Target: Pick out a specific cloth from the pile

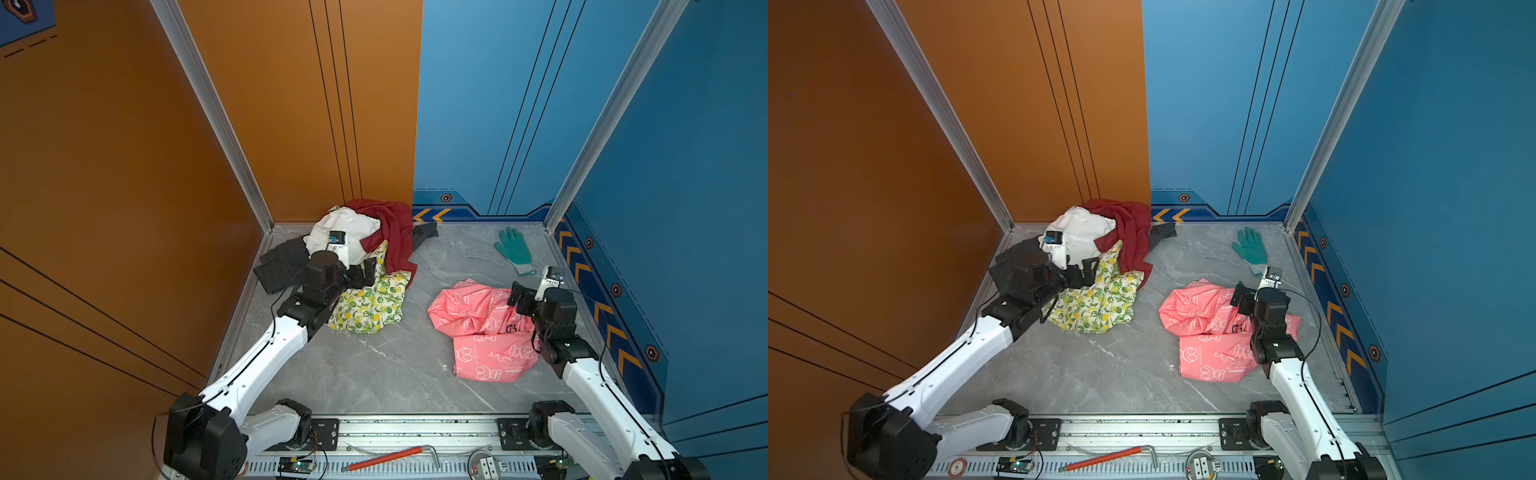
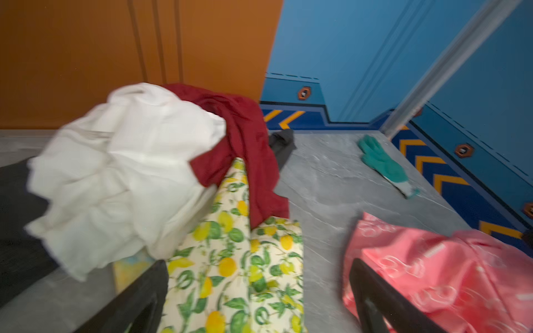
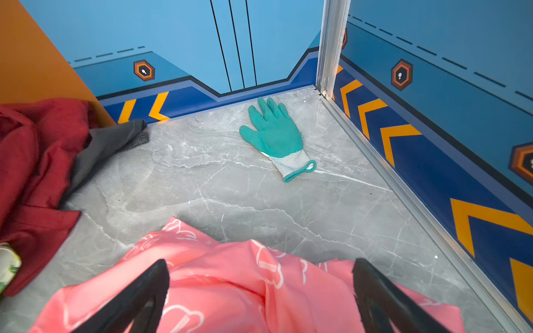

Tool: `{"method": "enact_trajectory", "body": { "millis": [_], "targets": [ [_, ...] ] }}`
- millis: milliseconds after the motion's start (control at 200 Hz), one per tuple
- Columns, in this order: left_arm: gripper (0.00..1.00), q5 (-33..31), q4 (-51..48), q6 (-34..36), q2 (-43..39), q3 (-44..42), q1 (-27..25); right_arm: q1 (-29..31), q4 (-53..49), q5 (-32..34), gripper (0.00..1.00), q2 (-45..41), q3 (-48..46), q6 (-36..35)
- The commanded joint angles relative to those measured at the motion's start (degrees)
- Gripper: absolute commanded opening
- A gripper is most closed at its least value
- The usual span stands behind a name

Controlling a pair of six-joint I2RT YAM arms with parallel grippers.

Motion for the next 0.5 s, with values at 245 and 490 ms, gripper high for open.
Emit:
{"method": "enact_trajectory", "body": {
  "millis": [245, 490],
  "targets": [
    [0.98, -16.2, 16.7, 12.3, 4.4, -17.1, 11.6, 0.5, 34.4, 4.9, 0.99, 19.7, -8.2, -6.1],
    [0.98, -7.5, 33.5, 12.3, 14.4, -22.5, 16.9, 0.5, 48.1, 5.8, 1.0, 29.5, -10.0, -7.4]
  ]
}}
